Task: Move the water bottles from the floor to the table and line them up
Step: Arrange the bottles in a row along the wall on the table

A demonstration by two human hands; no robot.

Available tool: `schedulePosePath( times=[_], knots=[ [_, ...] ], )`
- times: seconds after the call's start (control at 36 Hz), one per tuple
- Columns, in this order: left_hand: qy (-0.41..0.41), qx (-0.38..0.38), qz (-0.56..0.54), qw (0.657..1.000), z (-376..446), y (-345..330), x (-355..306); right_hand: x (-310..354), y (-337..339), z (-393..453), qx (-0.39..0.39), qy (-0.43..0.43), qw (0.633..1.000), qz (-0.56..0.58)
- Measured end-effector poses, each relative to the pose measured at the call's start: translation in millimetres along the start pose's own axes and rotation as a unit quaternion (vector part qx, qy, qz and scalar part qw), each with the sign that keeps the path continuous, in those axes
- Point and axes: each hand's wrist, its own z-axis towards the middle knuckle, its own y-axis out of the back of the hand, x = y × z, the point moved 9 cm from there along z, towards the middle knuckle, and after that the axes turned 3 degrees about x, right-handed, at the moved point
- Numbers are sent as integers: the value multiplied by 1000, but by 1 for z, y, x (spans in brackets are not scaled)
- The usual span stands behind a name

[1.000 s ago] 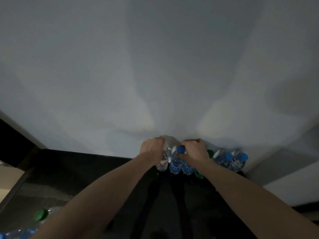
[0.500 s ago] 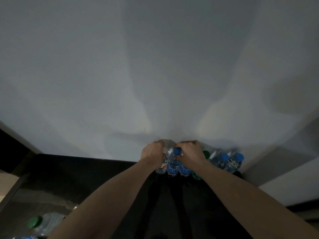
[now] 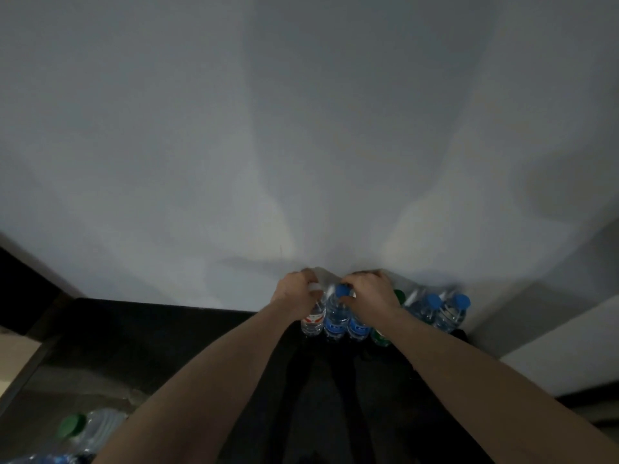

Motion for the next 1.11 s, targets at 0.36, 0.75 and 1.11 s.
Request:
schedulePosePath(
  times=[0.36,0.75,1.11],
  knots=[
    [29,-14,-46,998,0,-5,5,0,-1,-7,15,-21,999,31],
    [-107,-76,-101,986,-135,17,2,37,4,-131,12,-72,968,239],
    [21,-100,-91,991,-318,39,110,132,-53,-234,202,-50,929,305]
  ],
)
